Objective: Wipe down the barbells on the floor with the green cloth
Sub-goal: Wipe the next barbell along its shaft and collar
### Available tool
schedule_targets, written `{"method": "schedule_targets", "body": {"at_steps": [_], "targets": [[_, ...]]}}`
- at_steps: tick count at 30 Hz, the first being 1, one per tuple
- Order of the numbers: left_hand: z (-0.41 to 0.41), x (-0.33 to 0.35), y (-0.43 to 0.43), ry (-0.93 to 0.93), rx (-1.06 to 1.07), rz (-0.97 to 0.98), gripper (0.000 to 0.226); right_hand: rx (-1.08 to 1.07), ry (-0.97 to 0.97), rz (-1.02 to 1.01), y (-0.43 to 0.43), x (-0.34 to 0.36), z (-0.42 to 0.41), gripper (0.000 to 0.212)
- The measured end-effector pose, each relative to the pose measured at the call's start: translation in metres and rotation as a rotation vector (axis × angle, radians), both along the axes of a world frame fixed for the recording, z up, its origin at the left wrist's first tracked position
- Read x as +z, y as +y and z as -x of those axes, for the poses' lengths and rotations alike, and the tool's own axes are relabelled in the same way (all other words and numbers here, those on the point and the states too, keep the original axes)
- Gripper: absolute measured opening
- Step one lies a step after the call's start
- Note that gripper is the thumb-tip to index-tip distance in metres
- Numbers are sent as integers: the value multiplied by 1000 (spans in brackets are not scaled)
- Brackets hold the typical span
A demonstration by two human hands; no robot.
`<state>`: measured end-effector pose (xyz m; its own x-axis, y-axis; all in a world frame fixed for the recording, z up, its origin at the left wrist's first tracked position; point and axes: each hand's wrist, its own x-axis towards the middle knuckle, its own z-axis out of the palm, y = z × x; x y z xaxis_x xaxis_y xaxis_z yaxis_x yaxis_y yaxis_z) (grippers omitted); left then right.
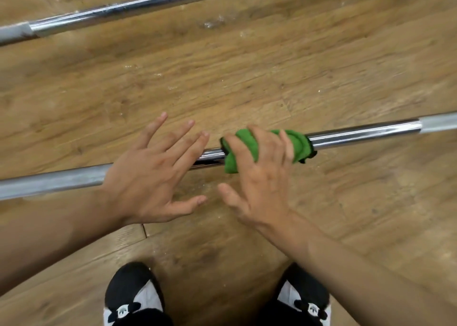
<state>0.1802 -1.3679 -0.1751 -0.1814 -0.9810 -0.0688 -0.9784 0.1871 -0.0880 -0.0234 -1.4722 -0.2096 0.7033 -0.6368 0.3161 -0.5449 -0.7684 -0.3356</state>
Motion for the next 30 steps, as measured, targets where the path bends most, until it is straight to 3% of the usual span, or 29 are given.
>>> {"method": "schedule_targets", "body": {"at_steps": [5,11,15,21,25,30], "targets": [[-6,1,-7,-5,12,10,98,208,72,152,-26,-8,2,78],[-11,1,-15,15,40,5,102,-139,-6,185,-100,-19,74,63],[-13,2,-18,24,61,-13,106,-347,-122,81,-91,-5,44,64],[-12,1,-20,81,79,9,100,-21,41,-17,-27,23,-43,73],[-11,3,-19,101,89,-15,96,63,83,52,-36,21,-31,67],[-3,5,-11,173,140,5,90,-64,68,72,-71,17,28,66]]}}
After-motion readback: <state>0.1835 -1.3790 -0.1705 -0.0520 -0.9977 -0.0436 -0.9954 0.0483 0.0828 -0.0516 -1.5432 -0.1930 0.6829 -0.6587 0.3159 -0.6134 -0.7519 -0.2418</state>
